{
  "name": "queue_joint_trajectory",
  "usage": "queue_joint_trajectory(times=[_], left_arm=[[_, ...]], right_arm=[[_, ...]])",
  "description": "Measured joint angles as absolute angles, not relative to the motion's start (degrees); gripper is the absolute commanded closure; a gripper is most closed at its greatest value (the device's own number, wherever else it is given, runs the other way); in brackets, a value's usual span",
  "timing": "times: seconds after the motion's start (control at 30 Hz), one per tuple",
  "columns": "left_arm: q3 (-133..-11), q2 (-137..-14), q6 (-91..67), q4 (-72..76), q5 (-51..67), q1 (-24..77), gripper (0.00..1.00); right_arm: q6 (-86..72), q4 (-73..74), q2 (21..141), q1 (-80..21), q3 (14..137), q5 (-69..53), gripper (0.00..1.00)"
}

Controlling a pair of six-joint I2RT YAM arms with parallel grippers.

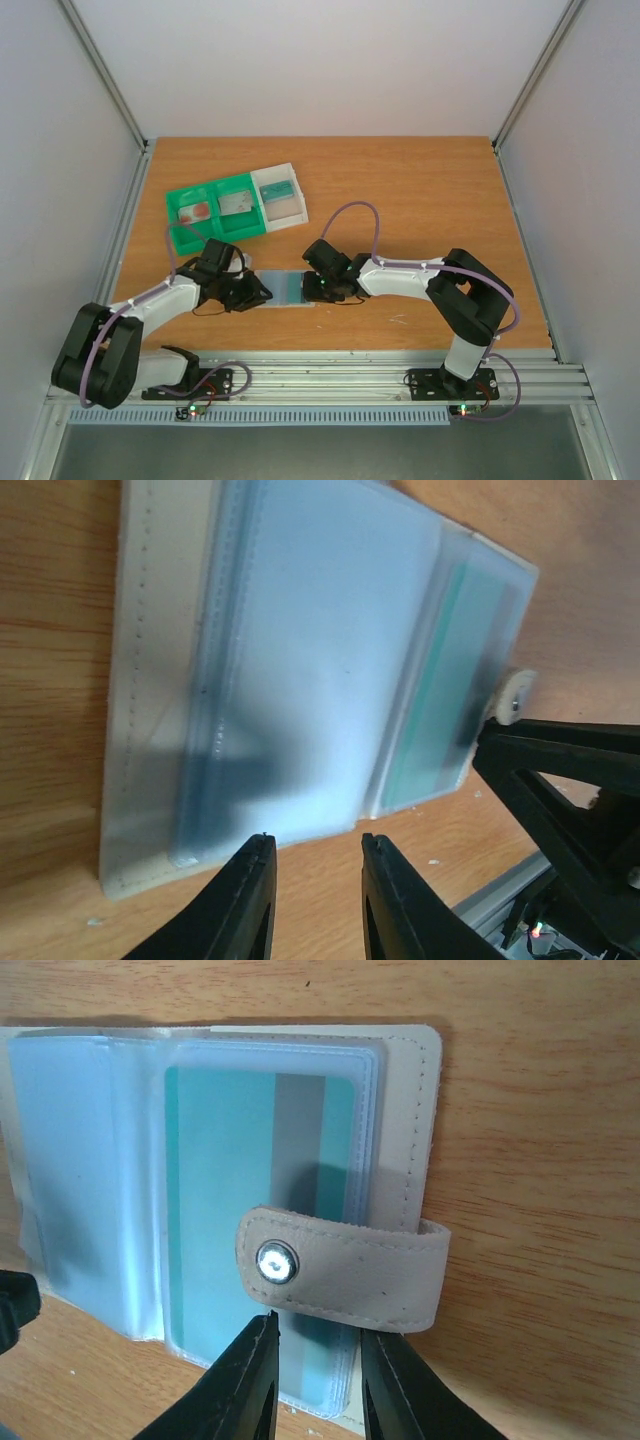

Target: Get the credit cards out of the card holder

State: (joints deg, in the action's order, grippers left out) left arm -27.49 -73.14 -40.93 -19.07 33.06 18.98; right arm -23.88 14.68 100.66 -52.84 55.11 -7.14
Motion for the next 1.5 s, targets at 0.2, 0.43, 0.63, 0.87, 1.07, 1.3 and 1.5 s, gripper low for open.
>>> queue_joint_trajectory(times=[0.2,0.43,0.63,0.87,1.07,1.3,1.5], left_arm=[[-29.26,-70.85,-41.12,-21.23,32.16,18.98,0.73],[-32.6,-73.65,-38.41,-22.15,30.26,18.98,0.73],[-32.77,-77.19,-36.56,-22.09,29.52,18.98,0.73],[-32.08,-79.33,-35.53,-21.06,29.36,18.98,0.76],[-31.62,-79.55,-35.51,-19.97,29.56,18.98,0.78],[-30.65,-79.18,-35.64,-18.57,30.15,18.94,0.79],[-29.74,-78.56,-36.25,-17.47,30.33,18.94,0.79]], right_arm=[[-23.64,14.5,100.66,-52.84,55.11,-7.51,0.77],[-24.18,13.91,100.66,-52.84,55.11,-8.16,0.76],[-24.77,12.78,100.71,-52.84,55.11,-8.78,0.76],[-25.3,11.64,101.62,-52.84,55.11,-8.84,0.76],[-25.58,11.6,101.62,-52.84,55.11,-8.34,0.75],[-25.93,11.77,101.62,-52.84,55.11,-8.21,0.74],[-26.15,11.97,101.65,-52.84,55.11,-8.45,0.73]])
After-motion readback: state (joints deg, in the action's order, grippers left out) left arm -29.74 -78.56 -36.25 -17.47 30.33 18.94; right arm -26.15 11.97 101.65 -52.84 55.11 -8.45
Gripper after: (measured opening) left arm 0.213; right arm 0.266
